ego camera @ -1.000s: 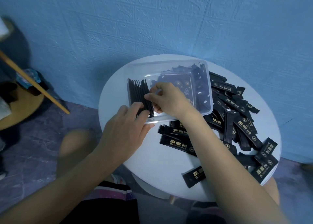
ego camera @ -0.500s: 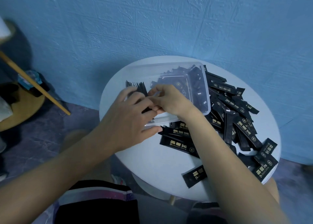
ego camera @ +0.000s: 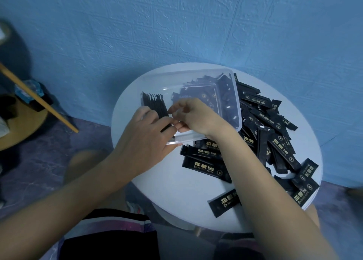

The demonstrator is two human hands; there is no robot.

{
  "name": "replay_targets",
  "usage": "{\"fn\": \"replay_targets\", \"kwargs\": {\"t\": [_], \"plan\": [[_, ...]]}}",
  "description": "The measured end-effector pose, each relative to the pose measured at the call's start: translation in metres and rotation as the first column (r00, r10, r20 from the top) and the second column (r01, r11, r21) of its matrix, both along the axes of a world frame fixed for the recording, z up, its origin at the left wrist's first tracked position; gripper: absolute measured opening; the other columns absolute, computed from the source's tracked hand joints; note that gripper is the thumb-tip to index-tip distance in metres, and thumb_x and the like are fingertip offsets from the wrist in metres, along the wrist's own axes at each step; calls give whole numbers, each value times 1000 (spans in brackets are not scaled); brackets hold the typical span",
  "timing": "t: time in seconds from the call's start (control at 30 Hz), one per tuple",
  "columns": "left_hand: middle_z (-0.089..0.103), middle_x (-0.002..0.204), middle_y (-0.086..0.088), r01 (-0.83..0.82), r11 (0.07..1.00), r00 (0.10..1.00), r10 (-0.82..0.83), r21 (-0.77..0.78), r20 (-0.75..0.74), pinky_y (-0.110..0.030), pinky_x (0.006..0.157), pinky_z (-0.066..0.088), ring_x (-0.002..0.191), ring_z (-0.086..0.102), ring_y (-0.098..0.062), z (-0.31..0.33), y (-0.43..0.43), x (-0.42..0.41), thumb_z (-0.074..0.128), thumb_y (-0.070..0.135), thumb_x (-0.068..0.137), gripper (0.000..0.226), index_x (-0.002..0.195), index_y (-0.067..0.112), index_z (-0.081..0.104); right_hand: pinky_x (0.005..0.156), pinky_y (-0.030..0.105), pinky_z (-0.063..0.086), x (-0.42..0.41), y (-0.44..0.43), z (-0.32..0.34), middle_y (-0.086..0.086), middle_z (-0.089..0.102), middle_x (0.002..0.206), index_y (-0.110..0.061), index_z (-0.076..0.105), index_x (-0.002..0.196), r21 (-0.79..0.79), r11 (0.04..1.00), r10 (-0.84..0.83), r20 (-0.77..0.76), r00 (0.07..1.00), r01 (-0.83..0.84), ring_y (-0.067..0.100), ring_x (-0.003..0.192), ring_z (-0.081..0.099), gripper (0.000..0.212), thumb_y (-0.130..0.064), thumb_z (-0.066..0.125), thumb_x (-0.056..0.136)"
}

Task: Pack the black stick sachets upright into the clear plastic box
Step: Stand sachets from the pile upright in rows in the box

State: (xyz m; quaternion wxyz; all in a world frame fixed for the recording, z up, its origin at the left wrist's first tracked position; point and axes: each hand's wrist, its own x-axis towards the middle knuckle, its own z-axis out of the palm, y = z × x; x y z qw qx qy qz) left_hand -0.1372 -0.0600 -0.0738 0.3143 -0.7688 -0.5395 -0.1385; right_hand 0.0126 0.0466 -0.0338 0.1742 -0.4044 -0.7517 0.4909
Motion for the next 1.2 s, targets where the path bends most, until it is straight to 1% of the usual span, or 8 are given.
{"fn": "replay_targets", "kwargs": {"t": [0.2,0.3,0.4,0.47,0.57,0.67,0.87,1.2], "plan": [[72,109,-1,3,1000,1000,-3,-3,-5,-44,97,38,85,61,-28,-3,1,-2,45,52,102,46,97,16,73,79,43,60,20,-5,2,-1,67,72,-23,68,92,203,978,-61,70,996,45,13,65,64,30,-5,44,97],[72,111,0,-11,1000,1000,11,1,-4,-45,98,37,83,61,-28,-4,2,-1,44,54,102,48,96,17,74,76,36,59,41,-21,14,-1,69,73,-26,70,93,282,955,-81,-51,995,92,9,68,66,26,-8,53,98],[73,111,0,-2,1000,1000,2,10,3,-45,98,38,82,61,-28,-4,4,-2,47,54,101,46,95,18,74,72,32,56,69,-42,27,7,69,77,-24,71,94,201,977,-38,-189,981,77,19,72,65,19,-8,62,97],[72,111,1,8,1000,1000,-8,3,13,-45,98,38,83,60,-28,-5,4,-3,46,53,101,45,95,18,74,76,33,55,87,-54,28,1,71,80,-25,73,96,242,970,-18,-62,998,32,19,74,66,14,-13,67,95],[70,114,-1,6,1000,1000,-6,-12,24,-46,99,37,86,61,-28,-4,3,-3,43,54,102,48,97,18,75,75,19,45,108,-65,20,-18,70,88,-32,73,101,387,920,-61,294,954,-60,0,79,63,11,-26,71,93],[66,115,-4,-8,1000,1000,8,-22,25,-46,98,37,86,60,-28,-1,3,-2,42,54,101,49,98,17,75,76,24,42,113,-72,12,-18,63,105,-32,69,113,532,838,-182,480,858,-120,7,89,61,23,-40,69,92],[67,110,-3,-16,1000,1000,17,-22,26,-46,97,36,84,59,-27,-2,5,-2,44,54,100,47,98,20,76,91,40,50,108,-73,-2,-12,58,125,-31,56,136,540,831,-212,524,825,-130,22,104,64,50,-42,70,89],[68,110,-3,-16,999,999,17,-48,33,-46,98,36,87,61,-28,-1,4,-2,42,54,101,49,98,18,76,86,40,52,106,-65,-9,-12,62,110,-29,66,123,587,778,-147,517,844,-224,21,103,61,31,-29,69,92]]}}
